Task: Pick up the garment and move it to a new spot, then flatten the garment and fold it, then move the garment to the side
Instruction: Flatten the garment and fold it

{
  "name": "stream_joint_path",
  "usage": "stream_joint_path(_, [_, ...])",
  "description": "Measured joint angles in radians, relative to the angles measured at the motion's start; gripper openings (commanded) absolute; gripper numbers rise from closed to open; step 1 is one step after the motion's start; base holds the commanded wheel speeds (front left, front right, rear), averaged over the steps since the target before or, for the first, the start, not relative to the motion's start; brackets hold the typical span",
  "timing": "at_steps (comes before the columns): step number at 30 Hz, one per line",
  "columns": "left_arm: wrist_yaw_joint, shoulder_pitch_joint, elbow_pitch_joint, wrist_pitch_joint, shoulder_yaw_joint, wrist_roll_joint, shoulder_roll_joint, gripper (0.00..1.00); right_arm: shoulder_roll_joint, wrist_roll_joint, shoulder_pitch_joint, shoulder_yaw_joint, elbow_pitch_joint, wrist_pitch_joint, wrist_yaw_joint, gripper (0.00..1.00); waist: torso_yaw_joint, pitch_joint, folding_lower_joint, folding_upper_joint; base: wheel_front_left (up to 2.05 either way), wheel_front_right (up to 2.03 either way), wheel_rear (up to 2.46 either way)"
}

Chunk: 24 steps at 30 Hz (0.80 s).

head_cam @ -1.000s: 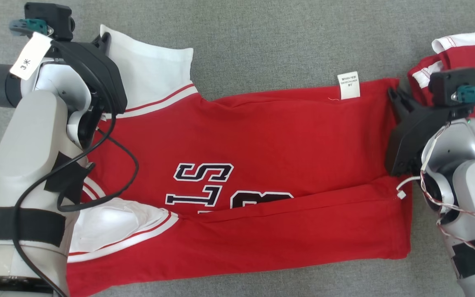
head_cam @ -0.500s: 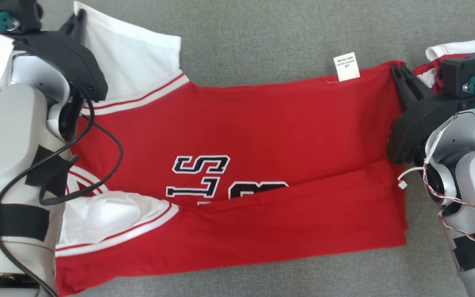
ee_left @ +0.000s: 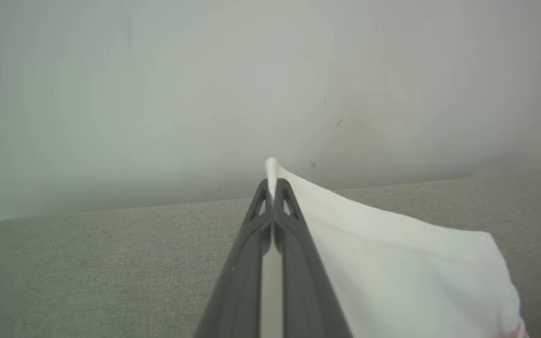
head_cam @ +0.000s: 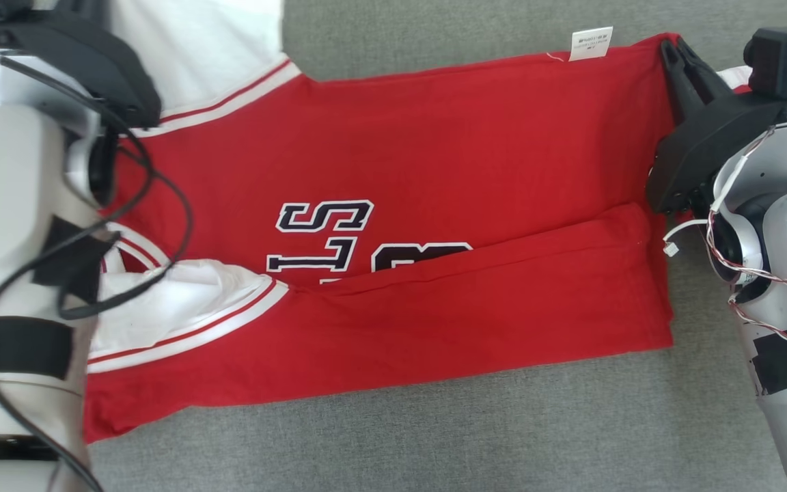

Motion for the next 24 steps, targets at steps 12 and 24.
stream_joint_path(12, [-0.024, 0.146, -0.03, -0.135, -0.017, -0.008, -0.013, 0.0, -0.039, -0.002, 0.133, 0.02, -0.034, -0.063, 0.042, 0.0, 0.043, -0.007, 0.0, 0.0, 0.0, 0.0, 0.0])
stream_joint_path(24, [-0.037, 0.416, -0.181, -0.225, 0.003, -0.041, 0.015, 0.0, -0.051, -0.011, 0.289, -0.01, -0.086, -0.127, 0.02, 0.0, 0.052, -0.102, -0.0001, -0.0001, 0.0, 0.0, 0.0])
